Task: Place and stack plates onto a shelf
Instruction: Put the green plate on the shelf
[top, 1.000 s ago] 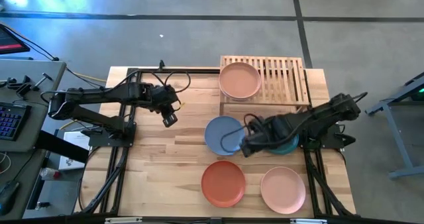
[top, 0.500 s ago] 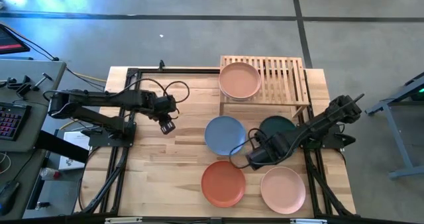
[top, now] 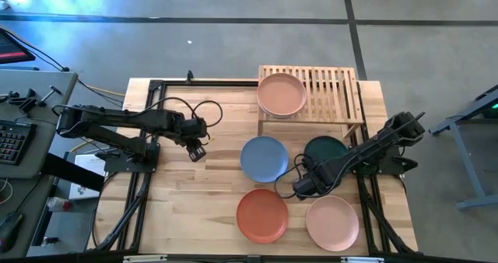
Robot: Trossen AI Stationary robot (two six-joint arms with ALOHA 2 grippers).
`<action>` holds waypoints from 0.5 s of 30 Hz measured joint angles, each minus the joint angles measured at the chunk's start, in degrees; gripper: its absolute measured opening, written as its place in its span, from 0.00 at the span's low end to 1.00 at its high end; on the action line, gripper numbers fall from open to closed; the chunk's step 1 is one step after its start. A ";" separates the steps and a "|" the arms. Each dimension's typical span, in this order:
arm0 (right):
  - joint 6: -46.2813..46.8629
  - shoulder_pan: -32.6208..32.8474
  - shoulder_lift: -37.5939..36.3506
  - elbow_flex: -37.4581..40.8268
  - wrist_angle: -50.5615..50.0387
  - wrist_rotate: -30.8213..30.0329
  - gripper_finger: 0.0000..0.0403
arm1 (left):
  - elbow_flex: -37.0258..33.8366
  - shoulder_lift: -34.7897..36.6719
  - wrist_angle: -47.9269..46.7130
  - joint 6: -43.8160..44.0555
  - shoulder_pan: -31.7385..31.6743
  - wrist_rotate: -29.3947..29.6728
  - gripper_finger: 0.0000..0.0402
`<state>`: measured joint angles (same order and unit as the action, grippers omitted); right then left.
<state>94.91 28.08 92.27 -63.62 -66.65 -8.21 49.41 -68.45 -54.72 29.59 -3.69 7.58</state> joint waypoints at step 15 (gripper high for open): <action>-3.45 0.00 0.00 7.61 10.32 -0.33 0.23 | 0.00 0.00 1.11 4.70 0.05 0.01 0.28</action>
<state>91.46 28.08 92.27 -56.01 -56.34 -8.54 49.41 -68.45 -53.60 34.29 -3.64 7.60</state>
